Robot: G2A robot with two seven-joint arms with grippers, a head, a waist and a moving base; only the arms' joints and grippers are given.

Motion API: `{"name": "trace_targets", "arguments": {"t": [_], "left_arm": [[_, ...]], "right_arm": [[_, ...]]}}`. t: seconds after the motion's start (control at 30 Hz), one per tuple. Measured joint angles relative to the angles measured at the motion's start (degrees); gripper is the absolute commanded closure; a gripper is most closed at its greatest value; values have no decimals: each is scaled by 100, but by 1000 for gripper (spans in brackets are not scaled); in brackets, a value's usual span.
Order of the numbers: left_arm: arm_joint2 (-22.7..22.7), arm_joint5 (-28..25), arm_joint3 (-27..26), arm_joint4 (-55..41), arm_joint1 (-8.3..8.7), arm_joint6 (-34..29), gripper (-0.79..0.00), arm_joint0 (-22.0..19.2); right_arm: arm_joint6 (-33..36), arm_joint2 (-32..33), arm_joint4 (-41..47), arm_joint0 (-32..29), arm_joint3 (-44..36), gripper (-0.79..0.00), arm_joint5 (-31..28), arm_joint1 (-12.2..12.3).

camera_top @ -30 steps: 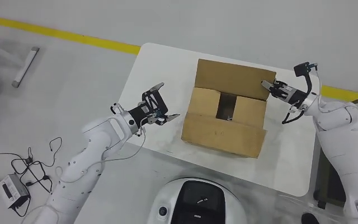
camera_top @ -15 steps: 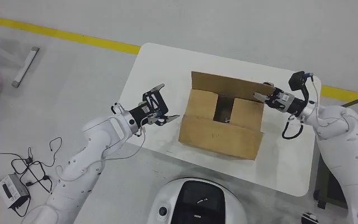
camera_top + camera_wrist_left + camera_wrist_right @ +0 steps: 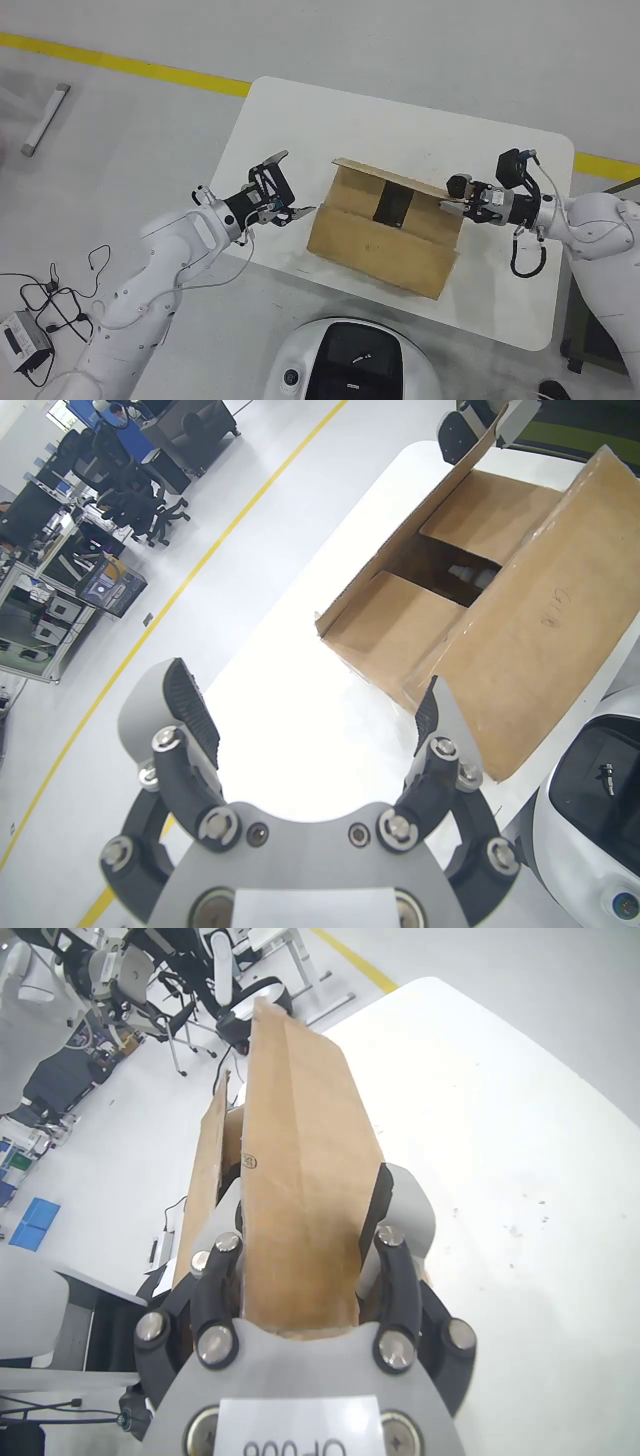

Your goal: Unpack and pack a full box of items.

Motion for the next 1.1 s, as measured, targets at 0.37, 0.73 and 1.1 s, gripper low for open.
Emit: {"name": "trace_targets", "arguments": {"t": [0.37,0.73,1.1], "left_arm": [[-133,-386,25,26,52,-176,-785,205],[-235,-468,56,-29,83,-213,-785,394],[-384,-680,168,-2,132,-328,-785,618]], "right_arm": [[310,-55,1182,-28,-90,-514,0,171],[423,-603,1704,-87,-574,-385,110,412],[308,-1145,1789,-19,-160,0,470,344]]}}
